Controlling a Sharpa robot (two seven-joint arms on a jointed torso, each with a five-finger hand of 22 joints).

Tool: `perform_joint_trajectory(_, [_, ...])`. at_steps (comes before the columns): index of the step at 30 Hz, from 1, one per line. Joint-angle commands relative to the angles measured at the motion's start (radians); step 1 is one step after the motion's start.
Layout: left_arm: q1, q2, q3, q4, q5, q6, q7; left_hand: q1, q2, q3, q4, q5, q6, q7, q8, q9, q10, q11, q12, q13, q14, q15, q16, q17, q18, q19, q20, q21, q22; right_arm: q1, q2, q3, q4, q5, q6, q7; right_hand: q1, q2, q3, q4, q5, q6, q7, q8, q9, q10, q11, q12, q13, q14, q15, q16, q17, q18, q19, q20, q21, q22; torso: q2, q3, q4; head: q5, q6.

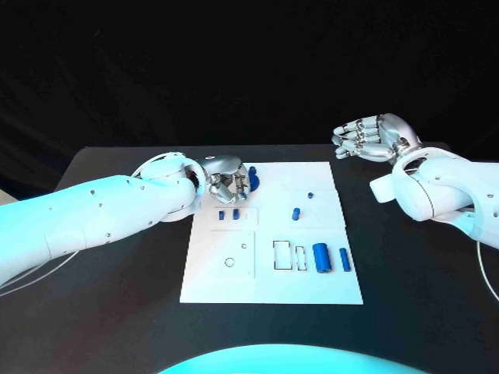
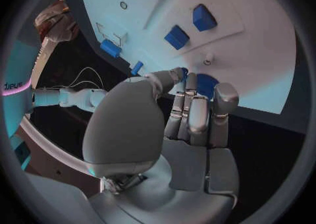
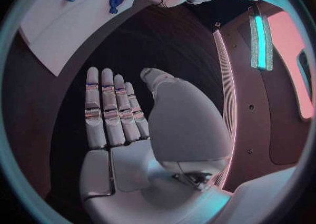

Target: Assemble the parts on the task board

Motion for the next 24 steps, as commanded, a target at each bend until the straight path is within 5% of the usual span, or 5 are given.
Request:
perform_joint_trajectory(1, [0.001, -0.021, 0.007, 0.026, 0.058, -0.009, 0.018, -0.011, -0.004, 0.003, -0.004, 0.001, -0.007, 0.006, -0.009, -0.003, 0.002, 0.01, -0.013, -0.002, 0.006, 0.004, 0.004, 0.0, -0.009, 0.009, 0.002, 0.005, 0.002, 0.0, -0.001, 0.0, 0.003, -0.004, 0.011, 0.009, 0.0, -0.002, 0.004, 0.002, 0.005, 0.006, 0.003, -0.004, -0.001, 0.007, 0.001, -0.004, -0.001, 0.006, 0.001, -0.003, -0.002, 0.013, 0.005, 0.001, 0.0, -0.001, -0.001, -0.0005, 0.0013, 0.002, 0.0])
perform_joint_trajectory(10, [0.005, -0.075, 0.016, 0.052, 0.056, 0.025, -0.007, -0.014, -0.004, 0.007, -0.008, 0.001, -0.004, 0.007, -0.016, 0.0, 0.012, 0.012, -0.034, -0.004, 0.007, 0.005, 0.003, -0.001, -0.009, 0.012, 0.004, 0.007, 0.005, 0.0, -0.006, 0.0, 0.003, -0.004, 0.009, 0.01, -0.001, -0.001, 0.006, 0.003, 0.005, 0.007, 0.002, -0.004, 0.0, 0.008, 0.001, -0.004, -0.001, 0.008, 0.001, -0.005, -0.002, 0.013, 0.006, 0.001, 0.001, -0.004, 0.001, -0.0012, 0.0021, 0.006, -0.001])
perform_joint_trajectory(24, [0.004, -0.071, 0.015, 0.021, 0.022, 0.052, -0.019, -0.013, -0.005, 0.009, -0.011, 0.001, 0.0, 0.007, -0.018, 0.001, 0.02, 0.011, -0.044, -0.004, 0.006, 0.005, 0.001, -0.006, -0.009, 0.012, 0.005, 0.006, 0.004, 0.0, -0.004, 0.0, 0.001, -0.004, 0.008, 0.011, -0.001, -0.001, 0.006, 0.003, 0.005, 0.007, 0.002, -0.004, 0.0, 0.008, 0.001, -0.004, -0.001, 0.008, 0.001, -0.005, -0.002, 0.013, 0.006, 0.001, 0.001, -0.004, 0.003, -0.0006, -0.0019, 0.012, -0.003])
